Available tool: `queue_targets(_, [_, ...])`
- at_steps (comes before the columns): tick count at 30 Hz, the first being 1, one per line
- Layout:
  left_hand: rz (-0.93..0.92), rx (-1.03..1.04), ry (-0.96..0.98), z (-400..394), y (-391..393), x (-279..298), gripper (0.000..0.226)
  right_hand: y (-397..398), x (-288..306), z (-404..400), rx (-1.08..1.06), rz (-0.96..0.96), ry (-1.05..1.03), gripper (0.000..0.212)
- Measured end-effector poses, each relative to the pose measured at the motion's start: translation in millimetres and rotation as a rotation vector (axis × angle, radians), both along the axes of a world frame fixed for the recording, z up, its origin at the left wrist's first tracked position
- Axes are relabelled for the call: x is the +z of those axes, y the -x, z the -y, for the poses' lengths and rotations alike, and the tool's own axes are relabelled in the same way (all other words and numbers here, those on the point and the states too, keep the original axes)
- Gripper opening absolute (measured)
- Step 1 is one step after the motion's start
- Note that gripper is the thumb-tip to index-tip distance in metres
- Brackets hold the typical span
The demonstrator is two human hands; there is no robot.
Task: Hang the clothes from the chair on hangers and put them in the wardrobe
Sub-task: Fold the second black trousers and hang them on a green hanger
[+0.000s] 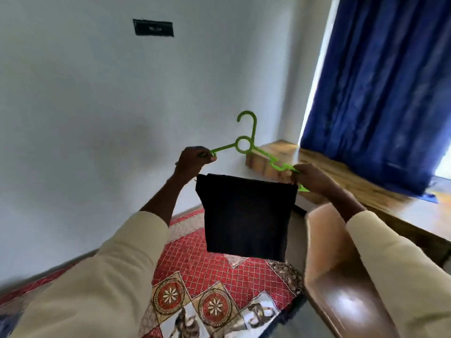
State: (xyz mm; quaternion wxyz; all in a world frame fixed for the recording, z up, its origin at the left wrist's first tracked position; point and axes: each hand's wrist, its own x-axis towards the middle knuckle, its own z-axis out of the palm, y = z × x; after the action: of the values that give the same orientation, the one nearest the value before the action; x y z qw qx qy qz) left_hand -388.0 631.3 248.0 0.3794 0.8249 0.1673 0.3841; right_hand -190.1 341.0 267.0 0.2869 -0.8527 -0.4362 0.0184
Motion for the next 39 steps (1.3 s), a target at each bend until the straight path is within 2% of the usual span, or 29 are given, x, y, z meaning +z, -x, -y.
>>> queue_targets(4, [-0.007,-0.133,0.03,47,-47,8,0.018,0,-3,79,-0.158,0.025,0.002,0.028])
queue_targets(9, [0.0,-0.304,0.014,120,-106,12,0.014,19,-2,170,-0.384,0.09,0.189,0.031])
queue_targets(14, [0.001,-0.477,0.007,236,-153,6,0.018,42,-19,274,-0.665,0.128,0.187,0.038])
queue_targets(17, [-0.039,-0.6,0.094,310,-177,-4,0.019,61,-23,347,-0.781,0.095,0.137,0.038])
queue_targets(18, [-0.055,-0.648,0.104,333,-183,-7,0.019,67,-22,370,-0.781,0.073,0.123,0.036])
queue_targets(21, [-0.08,-0.799,0.128,403,-197,-10,0.017,82,-25,445,-0.762,0.014,0.135,0.014])
queue_targets(25, [-0.061,-0.956,0.118,510,-217,-2,0.015,105,-28,547,-0.926,0.182,0.062,0.027])
queue_targets(27, [-0.051,-1.007,0.093,566,-231,1,0.011,116,-23,596,-1.022,0.368,0.05,0.028])
queue_targets(31, [0.0,-1.02,0.077,681,-258,10,0.022,113,-1,686,-1.111,0.502,-0.037,0.03])
queue_targets(34, [0.053,-0.933,0.035,759,-279,24,0.035,104,27,738,-1.142,0.583,-0.056,0.033])
queue_targets(36, [0.092,-0.881,0.072,807,-295,37,0.043,88,46,771,-1.181,0.578,-0.076,0.033])
queue_targets(39, [0.036,-0.814,0.081,862,-323,58,0.049,55,71,808,-1.264,0.588,-0.117,0.032])
